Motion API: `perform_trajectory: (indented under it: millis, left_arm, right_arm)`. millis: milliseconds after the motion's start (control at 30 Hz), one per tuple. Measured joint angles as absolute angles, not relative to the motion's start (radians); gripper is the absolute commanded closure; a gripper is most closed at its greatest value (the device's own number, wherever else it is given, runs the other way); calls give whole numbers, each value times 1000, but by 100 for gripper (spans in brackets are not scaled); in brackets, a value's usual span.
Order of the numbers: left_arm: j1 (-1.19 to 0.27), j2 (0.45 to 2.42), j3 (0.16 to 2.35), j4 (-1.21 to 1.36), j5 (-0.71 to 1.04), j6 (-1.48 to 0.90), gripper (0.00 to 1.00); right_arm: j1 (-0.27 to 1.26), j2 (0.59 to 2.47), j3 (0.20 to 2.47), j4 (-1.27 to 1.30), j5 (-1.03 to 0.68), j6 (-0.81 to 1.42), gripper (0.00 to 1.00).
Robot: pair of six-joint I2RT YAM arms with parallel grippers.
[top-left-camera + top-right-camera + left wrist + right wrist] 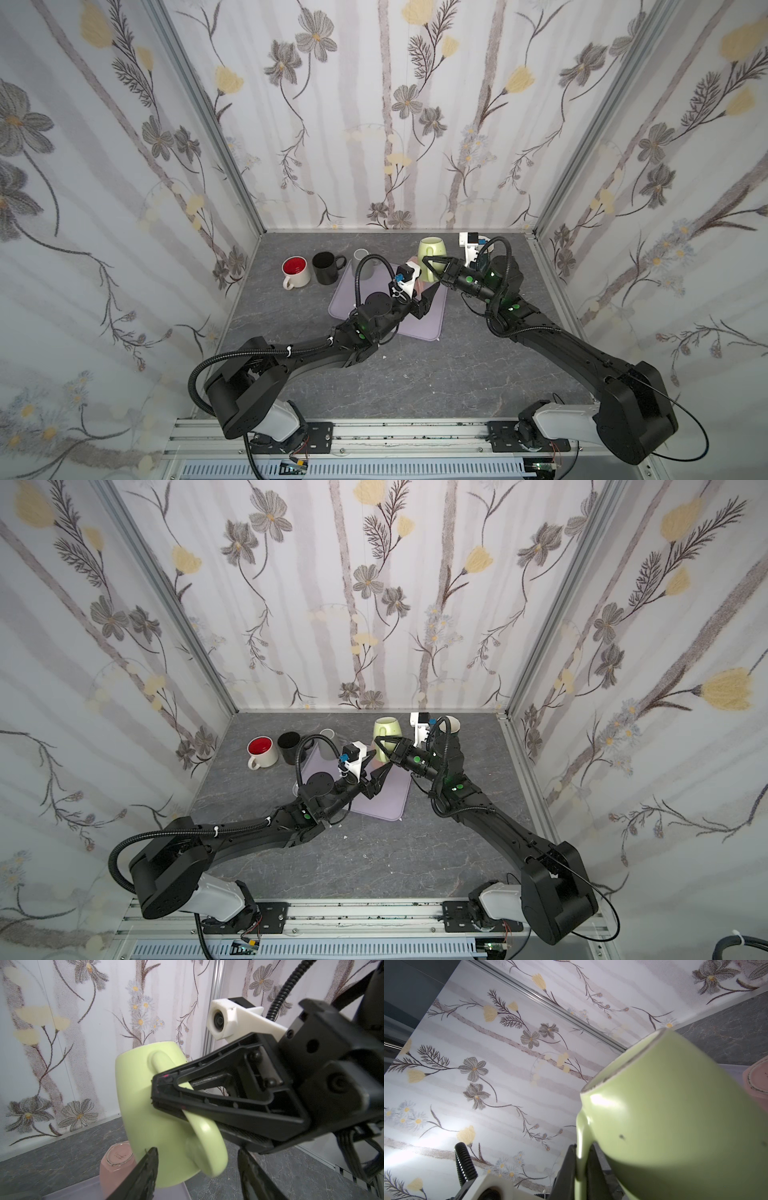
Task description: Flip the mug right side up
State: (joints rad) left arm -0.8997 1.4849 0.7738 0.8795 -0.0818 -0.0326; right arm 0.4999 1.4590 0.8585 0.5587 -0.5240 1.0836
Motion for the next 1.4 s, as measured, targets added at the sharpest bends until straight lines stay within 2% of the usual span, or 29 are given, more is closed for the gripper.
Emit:
perform_trajectory:
  millis: [667,1200,1400]
  left_arm:
    - [-902,1488,793,855,-132,-30,49]
    - [-906,1493,819,816,-134,-39,68]
    - [-906,1494,826,802,-145,-56,72]
  right_arm:
    - [503,1461,839,609,-520,1121,100]
    - [522,1468,839,614,-463,1105,100]
    - [543,1475,839,630,-417,1098,100]
